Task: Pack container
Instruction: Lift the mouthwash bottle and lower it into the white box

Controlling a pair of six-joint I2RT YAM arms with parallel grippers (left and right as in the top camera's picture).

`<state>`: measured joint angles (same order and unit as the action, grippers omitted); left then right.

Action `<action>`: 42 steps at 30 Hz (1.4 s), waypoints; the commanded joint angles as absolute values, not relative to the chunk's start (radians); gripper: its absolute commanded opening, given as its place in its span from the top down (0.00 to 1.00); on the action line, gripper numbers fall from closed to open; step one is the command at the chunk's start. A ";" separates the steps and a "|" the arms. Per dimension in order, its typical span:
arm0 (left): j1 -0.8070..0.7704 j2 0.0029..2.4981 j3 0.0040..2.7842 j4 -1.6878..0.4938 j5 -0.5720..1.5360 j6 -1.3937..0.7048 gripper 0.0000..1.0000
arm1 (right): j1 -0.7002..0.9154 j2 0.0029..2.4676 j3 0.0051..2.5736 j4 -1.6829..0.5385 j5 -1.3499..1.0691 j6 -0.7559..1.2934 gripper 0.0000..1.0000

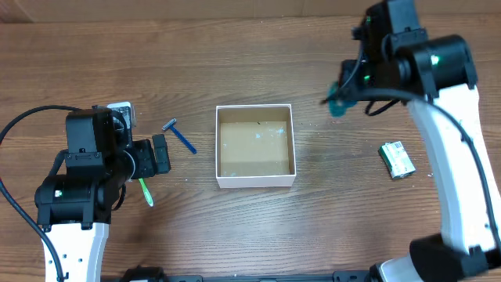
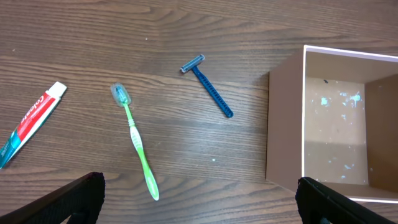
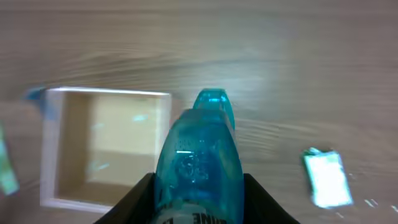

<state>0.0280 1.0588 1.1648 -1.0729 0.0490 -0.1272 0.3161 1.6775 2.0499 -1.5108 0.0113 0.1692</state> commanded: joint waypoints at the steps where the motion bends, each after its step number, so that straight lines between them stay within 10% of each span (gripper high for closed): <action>1: 0.026 1.060 1.188 -1.070 0.049 -0.110 0.00 | 0.476 1.661 2.107 -1.484 0.014 0.306 0.96; 10: 0.026 1.060 1.188 -1.070 0.049 -0.112 0.00 | 0.697 1.825 2.094 -1.411 0.127 0.507 0.96; 42: 0.026 1.060 1.188 -1.062 0.049 -0.112 0.00 | 0.713 2.176 2.094 -1.242 0.045 0.538 0.96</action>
